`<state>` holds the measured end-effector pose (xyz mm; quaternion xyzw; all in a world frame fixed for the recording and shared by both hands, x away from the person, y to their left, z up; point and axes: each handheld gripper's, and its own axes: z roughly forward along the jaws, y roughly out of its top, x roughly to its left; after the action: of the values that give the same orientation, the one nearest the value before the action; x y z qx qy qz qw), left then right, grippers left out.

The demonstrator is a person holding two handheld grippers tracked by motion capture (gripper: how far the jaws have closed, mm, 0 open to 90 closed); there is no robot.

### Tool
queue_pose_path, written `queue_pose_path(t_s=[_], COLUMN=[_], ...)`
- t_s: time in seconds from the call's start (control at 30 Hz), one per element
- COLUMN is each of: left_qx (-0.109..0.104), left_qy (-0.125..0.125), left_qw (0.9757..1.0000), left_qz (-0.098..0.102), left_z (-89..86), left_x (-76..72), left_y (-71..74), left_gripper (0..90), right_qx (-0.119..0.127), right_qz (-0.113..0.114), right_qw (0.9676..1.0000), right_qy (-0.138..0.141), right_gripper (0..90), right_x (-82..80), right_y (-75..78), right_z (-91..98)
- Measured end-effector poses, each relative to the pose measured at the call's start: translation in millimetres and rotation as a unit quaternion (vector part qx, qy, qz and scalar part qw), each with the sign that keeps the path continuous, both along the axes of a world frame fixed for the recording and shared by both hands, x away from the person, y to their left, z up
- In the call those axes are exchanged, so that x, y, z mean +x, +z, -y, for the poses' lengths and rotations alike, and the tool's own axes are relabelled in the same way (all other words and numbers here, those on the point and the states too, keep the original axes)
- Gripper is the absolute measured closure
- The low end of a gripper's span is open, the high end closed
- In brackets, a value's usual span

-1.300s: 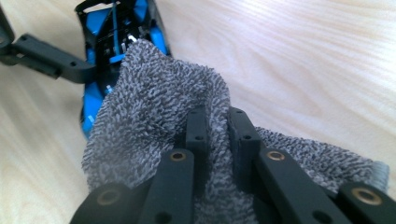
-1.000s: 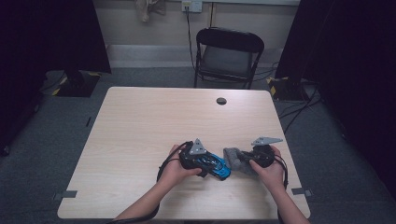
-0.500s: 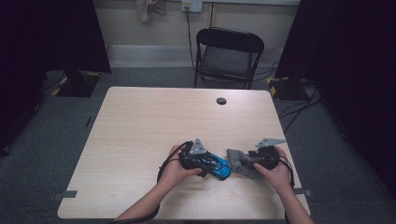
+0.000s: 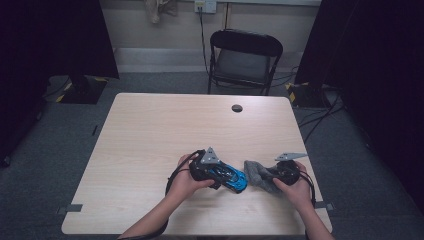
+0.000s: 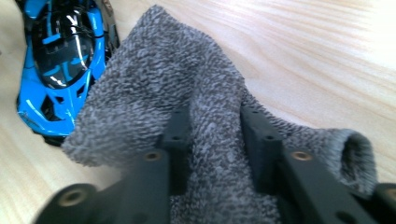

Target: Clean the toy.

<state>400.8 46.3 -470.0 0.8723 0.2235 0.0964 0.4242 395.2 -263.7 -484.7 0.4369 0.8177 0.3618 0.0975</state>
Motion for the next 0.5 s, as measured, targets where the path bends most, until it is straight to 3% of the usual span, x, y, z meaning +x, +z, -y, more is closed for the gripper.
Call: queue_pose_path(t_s=[0.1,0.33,0.5], left_qx=[0.000,0.009,0.012], left_qy=[0.003,0.002,-0.002], left_qw=[1.0000,0.9999,0.9999], left_qz=[-0.004,-0.010,0.000], left_z=[-4.3,-5.4,-5.9], left_x=[-1.5,-3.0,-5.1], left_y=[-1.0,-7.1,-8.9], left_gripper=[20.4,20.0,20.2], right_qx=[-0.004,0.021,0.020], right_qz=[0.002,0.007,0.009], right_qw=[1.0000,0.9995,0.9996], right_qy=[-0.006,-0.023,-0.016], right_gripper=[73.1,74.7,74.7], right_x=[-2.3,0.9,5.5], right_y=[1.6,6.4,10.2], right_z=[-3.0,-4.3,-15.0])
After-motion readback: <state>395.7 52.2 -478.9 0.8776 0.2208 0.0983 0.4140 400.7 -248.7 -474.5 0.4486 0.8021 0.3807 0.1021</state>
